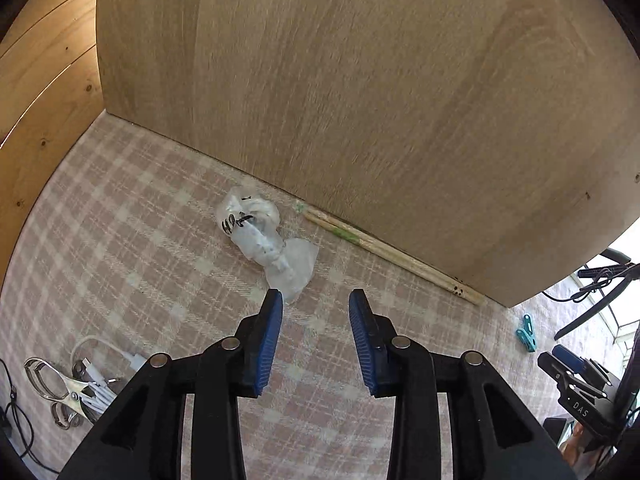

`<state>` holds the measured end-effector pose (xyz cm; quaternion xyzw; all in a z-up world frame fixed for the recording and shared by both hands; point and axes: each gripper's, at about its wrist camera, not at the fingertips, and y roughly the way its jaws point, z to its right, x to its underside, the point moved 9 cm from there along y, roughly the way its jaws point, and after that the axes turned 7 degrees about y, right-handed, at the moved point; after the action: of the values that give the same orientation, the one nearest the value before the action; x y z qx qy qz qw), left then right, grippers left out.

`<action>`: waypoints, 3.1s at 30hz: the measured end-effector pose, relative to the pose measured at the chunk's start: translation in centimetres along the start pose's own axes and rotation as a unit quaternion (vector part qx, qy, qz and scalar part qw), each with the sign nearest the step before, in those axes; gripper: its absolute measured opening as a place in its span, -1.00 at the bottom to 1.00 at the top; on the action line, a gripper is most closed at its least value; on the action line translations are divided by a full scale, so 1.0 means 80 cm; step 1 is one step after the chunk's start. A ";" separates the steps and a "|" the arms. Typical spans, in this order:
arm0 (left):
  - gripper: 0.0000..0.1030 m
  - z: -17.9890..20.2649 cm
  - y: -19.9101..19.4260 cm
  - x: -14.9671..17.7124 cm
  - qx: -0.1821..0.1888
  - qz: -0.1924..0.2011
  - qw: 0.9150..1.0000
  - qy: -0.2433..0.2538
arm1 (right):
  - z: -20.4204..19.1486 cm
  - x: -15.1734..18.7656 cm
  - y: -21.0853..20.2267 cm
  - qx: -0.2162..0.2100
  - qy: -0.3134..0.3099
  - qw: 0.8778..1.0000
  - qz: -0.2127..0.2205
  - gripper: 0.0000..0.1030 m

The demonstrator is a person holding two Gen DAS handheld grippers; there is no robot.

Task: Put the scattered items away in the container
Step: 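Grasp the teal clothespin with the right gripper while the left grasps the white bag, then lift and carry the clothespin and white bag over the black tray, then open both grippers to drop the clothespin and bag into the tray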

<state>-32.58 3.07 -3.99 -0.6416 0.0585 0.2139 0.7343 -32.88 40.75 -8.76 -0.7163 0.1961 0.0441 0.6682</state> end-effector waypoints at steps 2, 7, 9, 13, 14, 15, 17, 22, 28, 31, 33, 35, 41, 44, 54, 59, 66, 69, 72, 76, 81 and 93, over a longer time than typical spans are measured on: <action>-0.36 -0.007 0.013 -0.007 -0.001 -0.005 1.000 -0.012 | 0.001 -0.005 0.012 0.004 -0.004 1.000 -0.003 -0.10; -0.36 -0.015 0.043 -0.013 -0.007 -0.023 1.000 -0.020 | 0.001 -0.013 0.035 0.004 -0.017 1.000 -0.013 -0.10; -0.36 -0.016 0.052 -0.013 -0.003 -0.027 0.999 -0.027 | 0.000 -0.015 0.043 0.003 -0.022 1.000 -0.017 -0.10; -0.36 -0.015 0.063 -0.010 -0.008 -0.031 0.999 -0.027 | -0.003 -0.017 0.056 -0.007 -0.028 0.999 -0.027 -0.10; -0.36 -0.015 0.064 -0.009 -0.009 -0.028 0.999 -0.026 | -0.003 -0.018 0.058 -0.006 -0.028 0.999 -0.026 -0.10; -0.36 -0.014 0.064 -0.009 -0.012 -0.027 0.999 -0.024 | -0.004 -0.020 0.058 -0.005 -0.031 0.999 -0.023 -0.10; -0.36 -0.012 0.063 -0.009 -0.015 -0.026 0.999 -0.021 | -0.003 -0.022 0.059 -0.005 -0.033 0.999 -0.023 -0.10; -0.40 -0.010 0.061 -0.006 -0.021 -0.023 0.999 -0.018 | -0.003 -0.024 0.061 0.002 -0.038 0.999 -0.021 -0.11; -0.59 -0.014 0.057 0.000 -0.023 -0.016 0.999 -0.023 | -0.001 -0.022 0.059 0.022 -0.036 0.999 -0.015 -0.56; -0.68 -0.016 0.054 0.006 -0.016 -0.017 0.999 -0.028 | 0.001 -0.021 0.058 0.025 -0.031 0.999 -0.014 -0.56; -0.71 -0.016 0.051 0.011 -0.016 -0.017 0.999 -0.025 | 0.003 -0.018 0.057 0.037 -0.033 0.999 -0.012 -0.57; -0.72 -0.016 0.047 0.018 -0.014 -0.019 0.999 -0.026 | 0.002 -0.013 0.055 0.033 -0.026 0.999 -0.013 -0.57; -0.73 -0.008 0.023 0.045 -0.006 -0.020 1.000 -0.021 | 0.005 0.000 0.035 0.017 0.003 1.000 -0.008 -0.57; -0.73 0.002 0.004 0.058 -0.003 -0.016 1.000 -0.014 | 0.008 0.005 0.017 0.011 0.014 1.000 0.001 -0.57; -0.73 0.091 -0.091 0.110 0.032 0.016 0.998 0.046 | 0.027 0.041 -0.086 -0.005 0.058 0.997 0.054 -0.58; -0.73 0.136 -0.128 0.102 0.064 0.033 0.993 0.093 | 0.056 0.079 -0.145 0.000 0.087 0.993 0.078 -0.58; -0.73 0.265 -0.179 0.173 0.113 0.042 0.977 0.177 | 0.137 0.134 -0.215 0.024 0.128 0.986 0.105 -0.58; -0.73 0.332 -0.193 0.207 0.141 0.035 0.966 0.212 | 0.186 0.155 -0.229 0.040 0.150 0.982 0.109 -0.58; -0.73 0.388 -0.214 0.246 0.165 0.024 0.955 0.246 | 0.240 0.180 -0.253 0.055 0.172 0.978 0.107 -0.58; -0.73 0.463 -0.218 0.298 0.191 0.006 0.939 0.286 | 0.303 0.210 -0.268 0.072 0.199 0.972 0.103 -0.58; -0.73 0.544 -0.212 0.352 0.213 -0.012 0.923 0.321 | 0.370 0.237 -0.284 0.089 0.225 0.965 0.099 -0.57; -0.14 0.607 -0.215 0.406 0.224 -0.040 0.902 0.366 | 0.434 0.260 -0.292 0.090 0.248 0.961 0.089 -0.18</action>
<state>-5.76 56.37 8.29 -0.4953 0.3437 -0.0848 0.7933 1.10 70.64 2.87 -0.6213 0.4217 -0.0932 0.6539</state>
